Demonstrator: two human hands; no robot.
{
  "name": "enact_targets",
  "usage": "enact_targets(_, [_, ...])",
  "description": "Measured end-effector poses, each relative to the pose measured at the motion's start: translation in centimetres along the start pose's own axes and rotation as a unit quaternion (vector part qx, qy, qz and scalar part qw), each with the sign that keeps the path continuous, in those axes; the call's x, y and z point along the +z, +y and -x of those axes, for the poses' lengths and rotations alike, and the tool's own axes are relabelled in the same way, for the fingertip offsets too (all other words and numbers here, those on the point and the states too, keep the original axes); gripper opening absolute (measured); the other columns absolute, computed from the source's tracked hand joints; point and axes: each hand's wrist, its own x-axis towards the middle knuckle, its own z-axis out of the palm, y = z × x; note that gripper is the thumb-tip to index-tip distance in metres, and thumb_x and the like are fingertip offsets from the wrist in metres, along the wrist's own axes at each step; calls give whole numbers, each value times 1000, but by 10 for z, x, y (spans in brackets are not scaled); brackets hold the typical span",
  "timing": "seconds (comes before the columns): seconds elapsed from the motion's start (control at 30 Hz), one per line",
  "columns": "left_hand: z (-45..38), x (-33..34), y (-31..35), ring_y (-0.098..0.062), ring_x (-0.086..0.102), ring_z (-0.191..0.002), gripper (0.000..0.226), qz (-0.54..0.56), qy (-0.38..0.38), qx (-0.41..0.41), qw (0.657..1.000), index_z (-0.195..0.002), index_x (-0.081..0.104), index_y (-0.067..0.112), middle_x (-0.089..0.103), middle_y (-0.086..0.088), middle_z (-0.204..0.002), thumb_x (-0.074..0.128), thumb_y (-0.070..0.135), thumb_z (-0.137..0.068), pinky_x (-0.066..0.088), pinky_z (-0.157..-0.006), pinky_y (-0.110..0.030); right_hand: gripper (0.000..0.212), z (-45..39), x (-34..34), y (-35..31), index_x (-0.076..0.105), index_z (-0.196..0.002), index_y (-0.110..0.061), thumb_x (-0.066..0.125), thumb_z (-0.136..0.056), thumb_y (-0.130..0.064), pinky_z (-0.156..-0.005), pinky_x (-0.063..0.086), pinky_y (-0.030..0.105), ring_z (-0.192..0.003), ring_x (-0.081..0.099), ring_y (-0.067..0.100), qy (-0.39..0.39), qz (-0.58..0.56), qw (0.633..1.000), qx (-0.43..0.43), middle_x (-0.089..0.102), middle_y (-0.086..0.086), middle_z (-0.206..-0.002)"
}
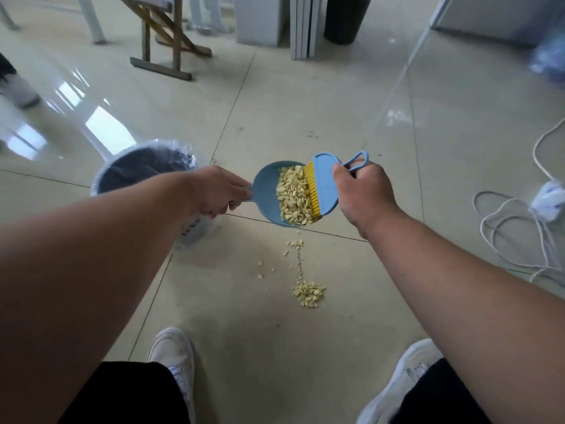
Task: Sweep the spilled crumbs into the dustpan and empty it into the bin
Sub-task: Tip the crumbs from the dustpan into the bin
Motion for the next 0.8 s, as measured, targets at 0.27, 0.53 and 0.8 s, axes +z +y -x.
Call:
enact_targets(0.27, [37,-62,-3,-21,31,-61,65,83,-63,-8,995,-118,70,-3,45,-12,-82,81,49,-80,26,-54,-28,32,5,-4,-61,57,-68,-13,58,-88,-37,-56,43,29,-58,52,25,-2,-20,1000,17,58,5,-64])
enact_targets(0.53, [70,-114,-22,-29,41,-80,23,89,-38,-59,994,-102,84,20,54,-9,-93,72,40,-98,32,-58,-29,29,16,20,-109,65,-81,-9,59,-85,-37,-59,50,33,-61,58,27,-31,-56,998,26,62,8,-71])
enact_targets(0.8, [79,-173,-87,-14,33,-56,49,118,36,-78,989,-128,70,3,46,-9,-75,78,36,-93,24,-49,-22,31,21,102,-150,67,-89,-6,59,-95,-35,-57,50,31,-55,57,23,-99,-77,992,9,64,8,-74])
